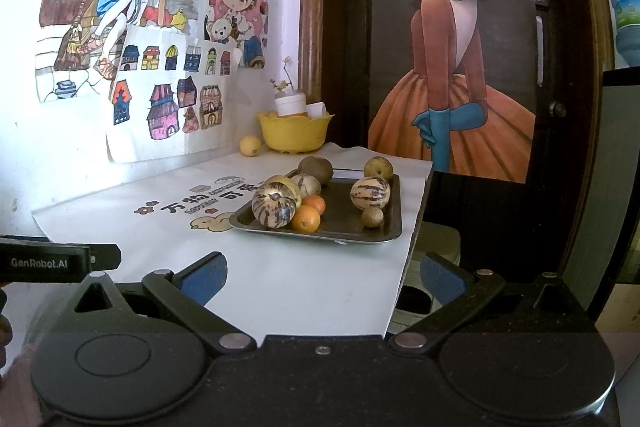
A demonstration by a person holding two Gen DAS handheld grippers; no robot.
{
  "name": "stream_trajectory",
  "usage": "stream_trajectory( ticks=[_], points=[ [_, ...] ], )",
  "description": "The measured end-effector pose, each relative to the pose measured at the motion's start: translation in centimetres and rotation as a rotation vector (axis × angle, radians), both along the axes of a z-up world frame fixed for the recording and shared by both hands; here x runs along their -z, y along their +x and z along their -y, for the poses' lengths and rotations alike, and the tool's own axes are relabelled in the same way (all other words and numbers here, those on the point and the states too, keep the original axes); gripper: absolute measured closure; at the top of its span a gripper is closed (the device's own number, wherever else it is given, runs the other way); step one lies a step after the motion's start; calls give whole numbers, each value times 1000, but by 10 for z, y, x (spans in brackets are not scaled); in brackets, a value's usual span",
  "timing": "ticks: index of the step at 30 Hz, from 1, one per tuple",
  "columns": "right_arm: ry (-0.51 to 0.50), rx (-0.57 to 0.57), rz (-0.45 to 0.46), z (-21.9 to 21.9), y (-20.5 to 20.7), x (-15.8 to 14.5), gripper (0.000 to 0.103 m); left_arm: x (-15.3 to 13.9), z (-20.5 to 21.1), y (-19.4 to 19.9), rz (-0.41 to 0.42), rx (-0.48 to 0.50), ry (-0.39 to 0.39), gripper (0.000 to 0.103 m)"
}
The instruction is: Organize fruits
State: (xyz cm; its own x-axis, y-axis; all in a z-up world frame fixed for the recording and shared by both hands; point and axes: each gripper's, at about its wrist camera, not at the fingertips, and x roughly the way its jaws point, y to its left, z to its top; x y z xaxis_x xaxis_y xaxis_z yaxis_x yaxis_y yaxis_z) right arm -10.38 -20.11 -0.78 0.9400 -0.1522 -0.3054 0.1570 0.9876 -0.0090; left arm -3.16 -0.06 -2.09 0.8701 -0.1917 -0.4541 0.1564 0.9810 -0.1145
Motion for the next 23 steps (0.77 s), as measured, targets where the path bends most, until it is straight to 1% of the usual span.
stream_trajectory(
  ticks=[23],
  points=[
    [-1, -8, -9, -2, 0, 5, 1, 0, 3, -1, 5, 0, 1, 0]
  ],
)
